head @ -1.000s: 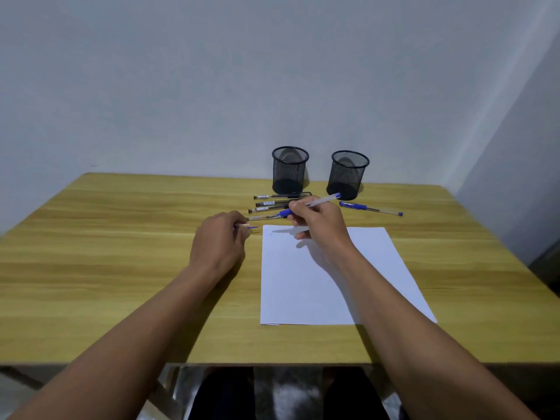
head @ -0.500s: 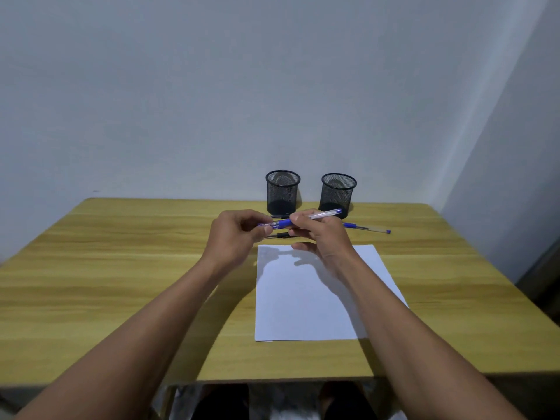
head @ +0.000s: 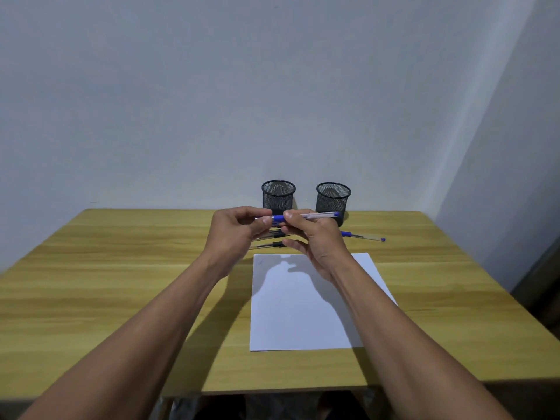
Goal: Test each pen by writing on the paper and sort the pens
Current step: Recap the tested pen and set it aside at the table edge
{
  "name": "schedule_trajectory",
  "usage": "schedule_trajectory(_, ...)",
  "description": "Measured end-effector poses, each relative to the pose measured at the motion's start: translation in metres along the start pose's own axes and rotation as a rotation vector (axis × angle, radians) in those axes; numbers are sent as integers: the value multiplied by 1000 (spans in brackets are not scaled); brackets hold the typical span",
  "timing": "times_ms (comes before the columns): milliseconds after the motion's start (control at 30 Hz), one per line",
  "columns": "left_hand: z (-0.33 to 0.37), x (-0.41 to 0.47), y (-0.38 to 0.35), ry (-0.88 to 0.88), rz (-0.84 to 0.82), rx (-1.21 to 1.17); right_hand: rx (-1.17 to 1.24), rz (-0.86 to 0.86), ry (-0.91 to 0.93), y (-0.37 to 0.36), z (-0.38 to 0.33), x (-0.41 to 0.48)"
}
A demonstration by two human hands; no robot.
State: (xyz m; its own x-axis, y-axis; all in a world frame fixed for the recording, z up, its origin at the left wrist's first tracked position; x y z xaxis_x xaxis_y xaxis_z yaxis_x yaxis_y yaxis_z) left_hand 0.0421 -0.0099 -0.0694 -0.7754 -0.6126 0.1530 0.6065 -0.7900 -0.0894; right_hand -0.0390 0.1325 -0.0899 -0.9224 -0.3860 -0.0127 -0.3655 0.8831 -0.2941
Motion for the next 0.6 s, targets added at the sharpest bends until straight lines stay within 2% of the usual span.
schedule_trajectory(167, 3, 4, 3, -7, 8, 42, -17, -49, -41, -3, -7, 1)
schedule_trajectory(300, 10, 8, 7, -2, 22, 34, 9, 25, -22, 17, -22, 10)
schedule_trajectory(600, 15, 7, 0, -51, 12, 101, -688, -8, 378, 20, -64, 13)
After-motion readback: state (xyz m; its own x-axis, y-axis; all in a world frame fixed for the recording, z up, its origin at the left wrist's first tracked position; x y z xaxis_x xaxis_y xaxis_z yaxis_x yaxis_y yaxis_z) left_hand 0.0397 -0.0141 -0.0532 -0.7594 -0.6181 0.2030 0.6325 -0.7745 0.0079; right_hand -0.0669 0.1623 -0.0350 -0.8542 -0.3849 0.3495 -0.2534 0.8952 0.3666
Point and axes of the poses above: each hand's wrist, its own x-axis towards the middle knuckle, its own y-axis out of the back of the hand, z = x × y, the point moved 8 cm from there along x, towards the middle knuckle, and after that the axes turned 8 degrees about z, right-handed, at the moved point
